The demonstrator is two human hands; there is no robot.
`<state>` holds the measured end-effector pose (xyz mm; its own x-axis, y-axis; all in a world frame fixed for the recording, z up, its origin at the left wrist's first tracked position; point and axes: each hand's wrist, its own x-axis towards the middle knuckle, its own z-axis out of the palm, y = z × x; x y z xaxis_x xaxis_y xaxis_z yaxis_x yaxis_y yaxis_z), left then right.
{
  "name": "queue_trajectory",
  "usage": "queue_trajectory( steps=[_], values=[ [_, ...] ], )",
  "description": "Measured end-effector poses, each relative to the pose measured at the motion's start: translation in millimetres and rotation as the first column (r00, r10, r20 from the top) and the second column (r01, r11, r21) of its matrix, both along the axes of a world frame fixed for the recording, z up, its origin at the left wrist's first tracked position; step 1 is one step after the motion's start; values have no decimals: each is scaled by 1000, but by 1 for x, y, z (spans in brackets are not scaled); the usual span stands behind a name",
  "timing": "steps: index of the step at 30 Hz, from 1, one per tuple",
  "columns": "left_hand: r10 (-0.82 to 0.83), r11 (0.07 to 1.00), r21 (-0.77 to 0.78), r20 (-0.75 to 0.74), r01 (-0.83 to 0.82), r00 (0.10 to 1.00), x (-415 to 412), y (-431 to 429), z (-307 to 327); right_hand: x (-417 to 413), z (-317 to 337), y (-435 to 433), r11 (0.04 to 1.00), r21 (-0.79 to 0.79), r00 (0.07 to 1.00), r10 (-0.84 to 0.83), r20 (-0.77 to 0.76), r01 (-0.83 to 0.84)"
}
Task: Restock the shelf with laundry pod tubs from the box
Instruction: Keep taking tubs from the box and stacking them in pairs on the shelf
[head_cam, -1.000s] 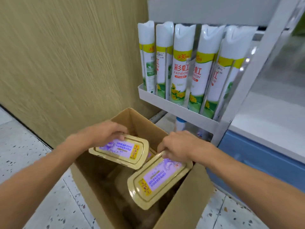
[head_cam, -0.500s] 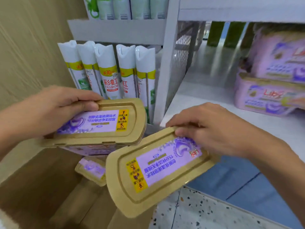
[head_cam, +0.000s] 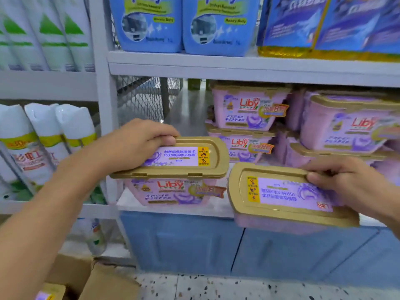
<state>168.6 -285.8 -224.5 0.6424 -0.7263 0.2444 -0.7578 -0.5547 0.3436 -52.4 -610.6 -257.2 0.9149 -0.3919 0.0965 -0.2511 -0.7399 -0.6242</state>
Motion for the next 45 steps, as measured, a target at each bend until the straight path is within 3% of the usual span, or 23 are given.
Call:
queue_trajectory(
  steps=[3, 8, 12, 18, 19, 21, 22, 24, 26, 29, 33, 38, 42, 45],
  values=[
    [-49, 998, 24, -40, 50, 998, 11, -31, -8, 5, 2, -19, 993, 55, 995, -101, 12, 100],
    [-63, 996, 52, -66, 66, 996, 26, -54, -23, 18, 1, -25, 989, -60, 990, -138, 0, 138],
    [-53, 996, 71, -117, 61, 992, 37, -52, -27, 20, -1, -24, 968, -37, 968, -247, 46, 248],
    [-35, 997, 69, -79, 41, 996, 37, -55, -27, 19, -11, -26, 919, 248, 907, -362, 217, 307],
    [-25, 999, 32, -42, 26, 999, 36, -55, -28, 16, -14, -27, 900, 347, 905, -355, 236, 262],
    [38, 981, -194, 39, -30, 999, 30, -47, -28, 7, -24, -27, 822, 563, 917, -287, 278, 86],
    [87, 931, -358, 30, -71, 996, 26, -39, -29, 3, -32, -25, 748, 663, 906, -285, 312, 6],
    [92, 746, -649, -121, -149, 988, 18, -20, -38, -9, -57, -18, 659, 750, 876, -326, 354, -58],
    [-18, 599, -762, -319, -245, 948, 8, -4, -57, -16, -85, -11, 728, 684, 885, -287, 366, -47],
    [-200, 556, -751, -538, -357, 819, -5, 0, -93, -15, -105, 0, 838, 545, 907, -223, 359, -9],
    [-231, 642, -712, -532, -284, 815, -5, -10, -120, -7, -88, 9, 875, 484, 827, -248, 504, -32],
    [-200, 627, -708, -548, -323, 812, -9, -14, -131, -20, -67, 19, 902, 431, 767, -269, 583, -12],
    [-144, 617, -695, -560, -368, 816, -10, -14, -129, -23, -39, 6, 921, 389, 802, -224, 553, -11],
    [-174, 633, -680, -591, -370, 788, -18, -22, -125, -17, -19, 1, 904, 419, 768, -212, 604, -80]
  ],
)
